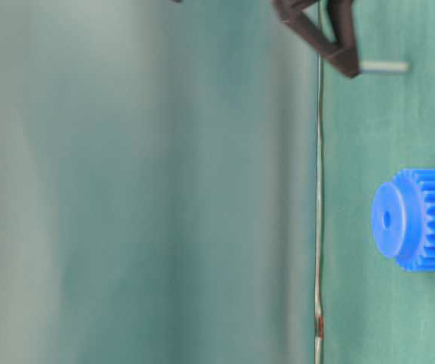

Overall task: Insert the shaft placed at a random location into the center hole of the medium gear at another random location.
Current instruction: 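Lift the shaft upright and carry it left over the blue gear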

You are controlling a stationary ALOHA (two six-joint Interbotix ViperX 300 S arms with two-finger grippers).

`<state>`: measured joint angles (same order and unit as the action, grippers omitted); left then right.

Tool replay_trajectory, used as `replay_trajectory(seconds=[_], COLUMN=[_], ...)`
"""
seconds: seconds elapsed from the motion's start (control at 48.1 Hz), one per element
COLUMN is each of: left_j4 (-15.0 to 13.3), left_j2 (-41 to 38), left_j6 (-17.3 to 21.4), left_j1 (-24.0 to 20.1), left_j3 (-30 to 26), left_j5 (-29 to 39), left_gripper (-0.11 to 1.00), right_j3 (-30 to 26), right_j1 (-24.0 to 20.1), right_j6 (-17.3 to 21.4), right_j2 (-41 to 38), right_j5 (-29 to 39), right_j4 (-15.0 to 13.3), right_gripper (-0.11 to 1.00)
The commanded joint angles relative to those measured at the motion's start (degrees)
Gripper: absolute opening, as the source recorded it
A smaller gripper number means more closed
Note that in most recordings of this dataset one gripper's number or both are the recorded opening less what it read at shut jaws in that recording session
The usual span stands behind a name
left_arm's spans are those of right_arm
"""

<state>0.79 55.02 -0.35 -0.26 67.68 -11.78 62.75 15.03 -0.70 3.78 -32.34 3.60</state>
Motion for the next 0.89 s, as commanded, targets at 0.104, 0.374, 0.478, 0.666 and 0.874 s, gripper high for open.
replay_trajectory(seconds=[0.104,0.374,0.478,0.666,0.874], left_j4=[0.2,0.2,0.2,0.2,0.2], left_j2=[-0.3,-0.4,-0.4,-0.6,-0.6], left_j6=[-0.2,-0.1,-0.1,-0.1,-0.1], left_j1=[-0.1,-0.1,-0.1,-0.1,-0.1], left_j3=[-1.4,-1.4,-1.3,-1.4,-1.3], left_j5=[-0.3,-0.2,-0.1,-0.1,0.0], left_gripper=[0.00,0.00,0.00,0.00,0.00], right_j3=[-3.4,-6.4,-6.3,-9.2,-17.1], right_j1=[0.1,0.1,-0.2,-2.8,-5.7], right_j6=[0.7,0.4,0.8,0.9,0.7], right_j2=[7.6,14.9,14.5,10.9,2.7], right_j5=[7.5,18.3,18.3,16.4,15.5], right_j4=[0.1,-0.3,-0.1,-0.1,-0.3], right_gripper=[0.13,0.13,0.13,0.13,0.13])
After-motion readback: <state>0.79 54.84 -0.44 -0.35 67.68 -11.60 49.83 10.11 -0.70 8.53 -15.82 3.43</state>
